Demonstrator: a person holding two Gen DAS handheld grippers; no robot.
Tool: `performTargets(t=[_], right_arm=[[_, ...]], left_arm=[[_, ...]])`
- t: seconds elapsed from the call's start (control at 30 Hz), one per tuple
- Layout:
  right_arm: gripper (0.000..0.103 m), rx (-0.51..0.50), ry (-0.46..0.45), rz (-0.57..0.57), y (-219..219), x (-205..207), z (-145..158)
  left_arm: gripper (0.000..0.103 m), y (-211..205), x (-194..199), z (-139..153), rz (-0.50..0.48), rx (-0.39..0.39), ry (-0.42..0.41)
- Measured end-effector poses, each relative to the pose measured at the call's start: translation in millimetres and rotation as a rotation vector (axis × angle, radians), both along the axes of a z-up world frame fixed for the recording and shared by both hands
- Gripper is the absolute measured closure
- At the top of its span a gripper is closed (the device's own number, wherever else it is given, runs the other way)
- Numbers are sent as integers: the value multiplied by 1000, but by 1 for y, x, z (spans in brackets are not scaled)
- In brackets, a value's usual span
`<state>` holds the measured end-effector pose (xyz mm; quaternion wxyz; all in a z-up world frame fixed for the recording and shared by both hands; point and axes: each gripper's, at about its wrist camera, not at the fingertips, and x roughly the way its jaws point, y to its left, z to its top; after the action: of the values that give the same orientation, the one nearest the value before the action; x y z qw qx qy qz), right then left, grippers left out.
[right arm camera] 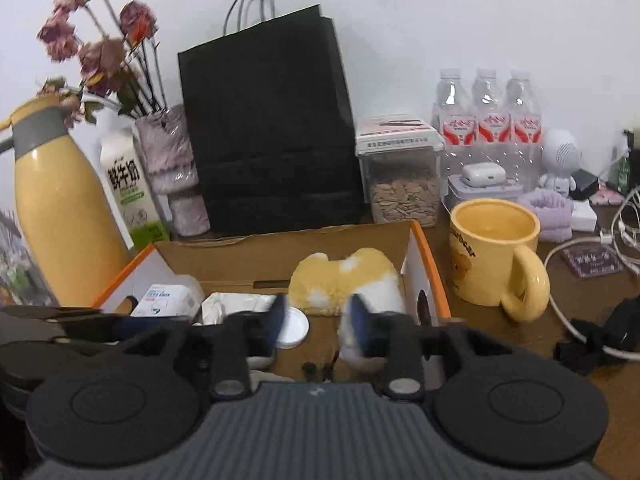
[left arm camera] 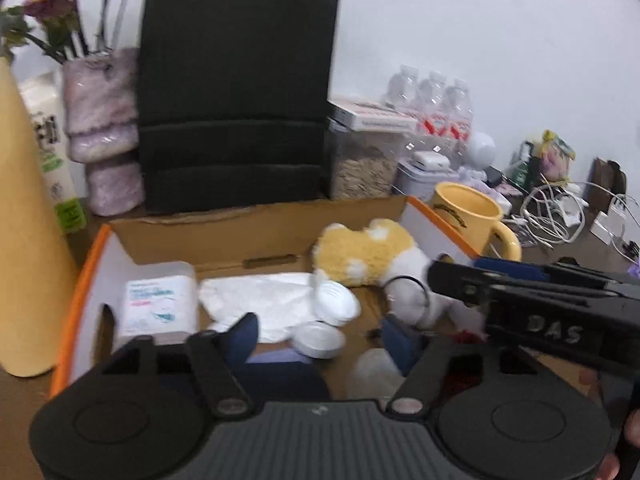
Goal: Organize objects
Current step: 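Carry the charger and cable into the box and open both tools, then withdraw both tools from the box back over the table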
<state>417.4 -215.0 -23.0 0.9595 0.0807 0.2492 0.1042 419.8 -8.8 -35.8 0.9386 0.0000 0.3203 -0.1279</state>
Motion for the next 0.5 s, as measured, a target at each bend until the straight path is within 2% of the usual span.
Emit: performTargets(t=[0.17,0.23,0.3,0.37,0.5], right_arm=[[52,-22,-25,-38,-4,-13,13],[52,-23,-48,-50,-4,-23,26],[51,-14,-79,-44,-5,-37,41],[47,-5,-119,-35,-6,-59,57],[36,17,-167,-17,-7,-113,75]], left_arm=[[30,33,-13,34,66,-110,-25],[28,42,-25,54,96,-116,-61],[25,47,-46,76,109,-110,-115],[18,49,-76,94,95,-108,-165],[14,46,-145,108,64,-96,-245]])
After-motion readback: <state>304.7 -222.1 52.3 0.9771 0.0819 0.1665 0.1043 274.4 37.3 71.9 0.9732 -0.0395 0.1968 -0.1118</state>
